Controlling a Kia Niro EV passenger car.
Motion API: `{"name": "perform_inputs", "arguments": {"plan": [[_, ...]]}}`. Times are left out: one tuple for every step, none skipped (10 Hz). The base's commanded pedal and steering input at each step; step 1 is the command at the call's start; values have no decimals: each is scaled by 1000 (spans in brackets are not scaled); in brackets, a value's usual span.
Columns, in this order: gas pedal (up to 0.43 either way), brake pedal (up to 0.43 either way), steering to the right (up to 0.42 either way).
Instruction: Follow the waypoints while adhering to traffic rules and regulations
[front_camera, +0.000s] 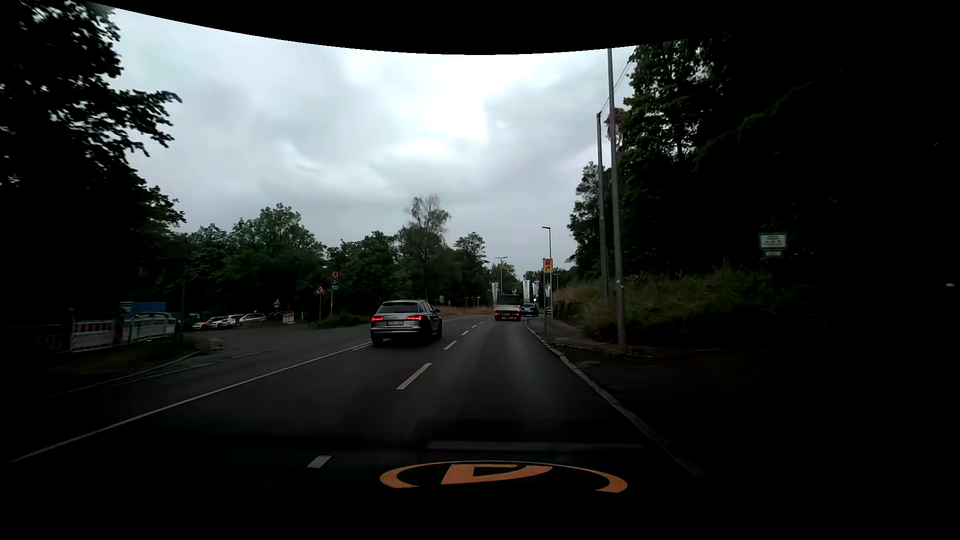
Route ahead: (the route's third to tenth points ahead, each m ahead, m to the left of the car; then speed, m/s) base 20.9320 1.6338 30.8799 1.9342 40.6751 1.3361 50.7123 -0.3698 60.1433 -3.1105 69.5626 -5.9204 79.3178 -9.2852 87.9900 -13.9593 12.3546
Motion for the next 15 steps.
{"name": "perform_inputs", "arguments": {"plan": [[0,207,8],[0,201,15],[0,195,17],[0,195,18],[0,195,15],[0,195,8],[0,189,0],[0,183,-1],[0,177,-1],[0,152,-2],[0,98,-1],[0,0,-2],[0,0,-1],[0,0,-2],[0,0,-2]]}}
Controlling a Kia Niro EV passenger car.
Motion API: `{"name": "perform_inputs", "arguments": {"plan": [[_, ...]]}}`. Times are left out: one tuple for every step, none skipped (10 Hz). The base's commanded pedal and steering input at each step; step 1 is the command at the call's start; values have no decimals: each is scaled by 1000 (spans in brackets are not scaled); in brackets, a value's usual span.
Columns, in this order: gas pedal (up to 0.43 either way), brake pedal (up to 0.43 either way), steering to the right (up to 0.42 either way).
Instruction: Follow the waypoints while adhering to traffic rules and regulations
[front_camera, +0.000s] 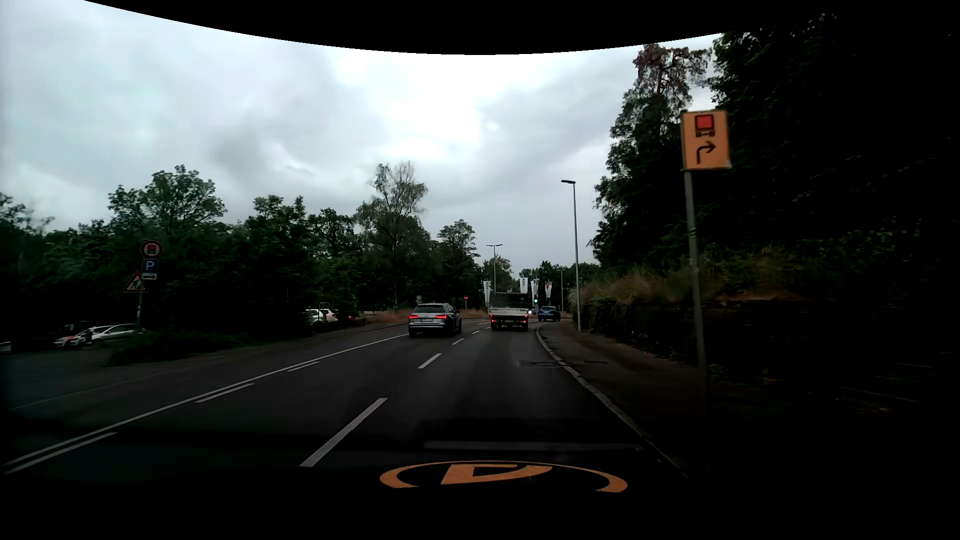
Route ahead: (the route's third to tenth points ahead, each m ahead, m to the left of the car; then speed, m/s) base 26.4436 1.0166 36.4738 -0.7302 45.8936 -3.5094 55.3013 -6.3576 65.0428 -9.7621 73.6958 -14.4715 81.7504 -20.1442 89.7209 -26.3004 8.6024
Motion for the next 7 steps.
{"name": "perform_inputs", "arguments": {"plan": [[0,0,-2],[0,0,-1],[47,0,-1],[110,0,-2],[118,0,4],[118,0,9],[138,0,10]]}}
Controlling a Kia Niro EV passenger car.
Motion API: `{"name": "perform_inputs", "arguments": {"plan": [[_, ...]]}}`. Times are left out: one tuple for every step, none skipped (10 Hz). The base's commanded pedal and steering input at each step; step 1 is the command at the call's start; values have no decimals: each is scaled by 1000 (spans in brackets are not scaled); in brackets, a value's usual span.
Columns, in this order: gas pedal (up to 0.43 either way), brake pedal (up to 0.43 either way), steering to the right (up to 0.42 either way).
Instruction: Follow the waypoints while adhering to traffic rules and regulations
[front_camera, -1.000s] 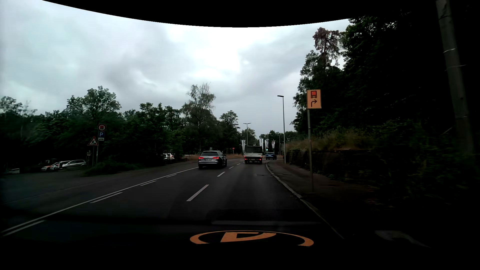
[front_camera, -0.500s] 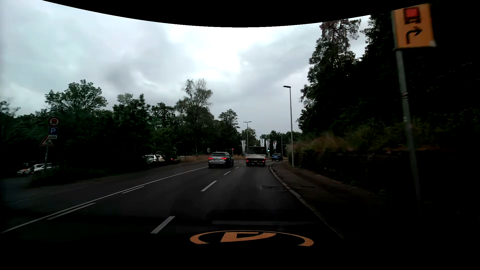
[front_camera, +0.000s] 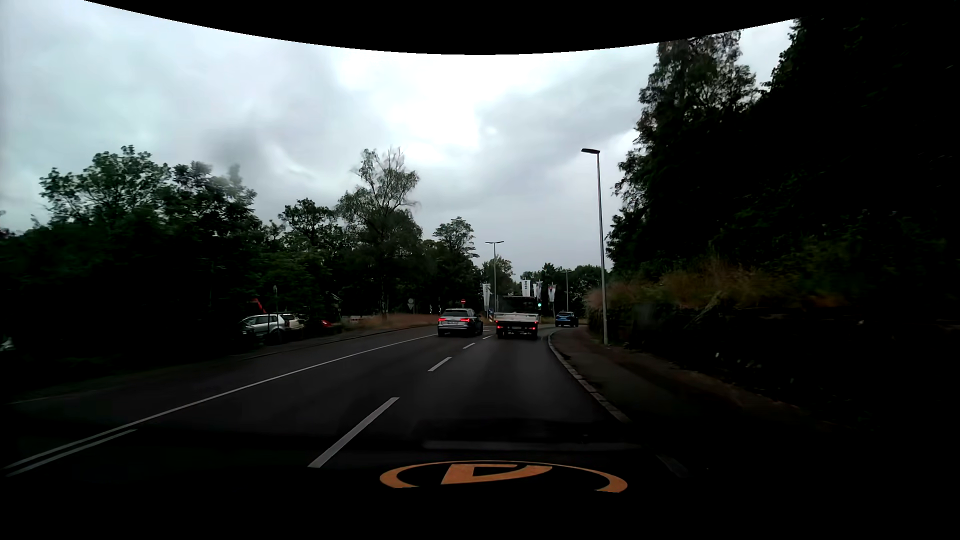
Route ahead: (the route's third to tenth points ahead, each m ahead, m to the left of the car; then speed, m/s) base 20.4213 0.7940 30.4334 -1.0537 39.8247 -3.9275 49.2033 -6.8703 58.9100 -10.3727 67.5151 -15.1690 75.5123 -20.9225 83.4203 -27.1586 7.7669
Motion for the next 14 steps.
{"name": "perform_inputs", "arguments": {"plan": [[189,0,10],[189,0,11],[189,0,13],[197,0,16],[197,0,20],[209,0,20],[220,0,17],[220,0,15],[228,0,14],[248,0,15],[260,0,14],[268,0,13],[268,0,12],[268,0,12]]}}
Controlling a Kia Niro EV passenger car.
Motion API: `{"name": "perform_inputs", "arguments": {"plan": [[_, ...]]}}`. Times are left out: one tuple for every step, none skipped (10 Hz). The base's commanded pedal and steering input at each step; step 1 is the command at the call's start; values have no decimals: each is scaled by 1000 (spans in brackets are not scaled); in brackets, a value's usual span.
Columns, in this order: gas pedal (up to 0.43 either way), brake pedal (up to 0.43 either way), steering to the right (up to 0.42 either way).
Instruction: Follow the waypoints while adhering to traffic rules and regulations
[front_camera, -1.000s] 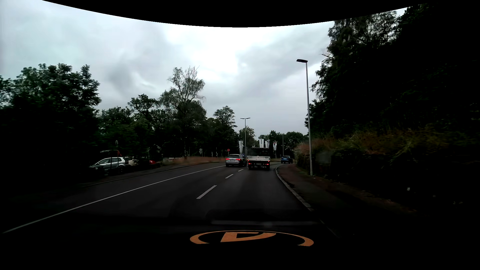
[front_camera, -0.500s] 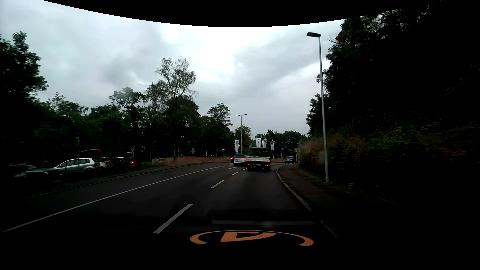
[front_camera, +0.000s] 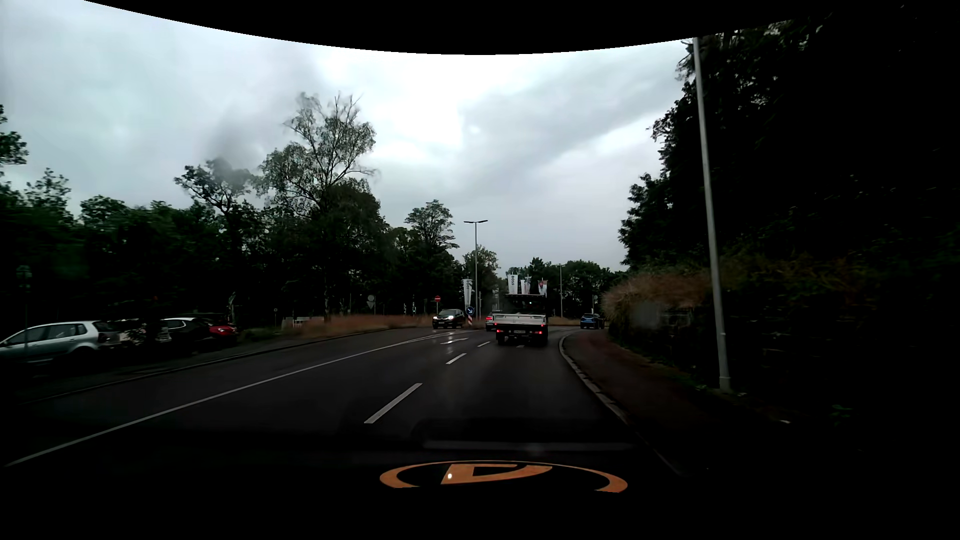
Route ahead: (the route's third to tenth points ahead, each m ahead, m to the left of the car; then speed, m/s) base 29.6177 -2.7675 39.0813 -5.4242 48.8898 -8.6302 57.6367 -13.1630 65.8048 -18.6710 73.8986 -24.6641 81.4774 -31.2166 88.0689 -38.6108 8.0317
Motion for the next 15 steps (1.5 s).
{"name": "perform_inputs", "arguments": {"plan": [[268,0,15],[268,0,18],[268,0,18],[268,0,22],[268,0,27],[260,0,29],[240,0,30],[228,0,30],[220,0,33],[209,0,36],[209,0,37],[209,0,36],[209,0,36],[197,0,36],[138,0,36]]}}
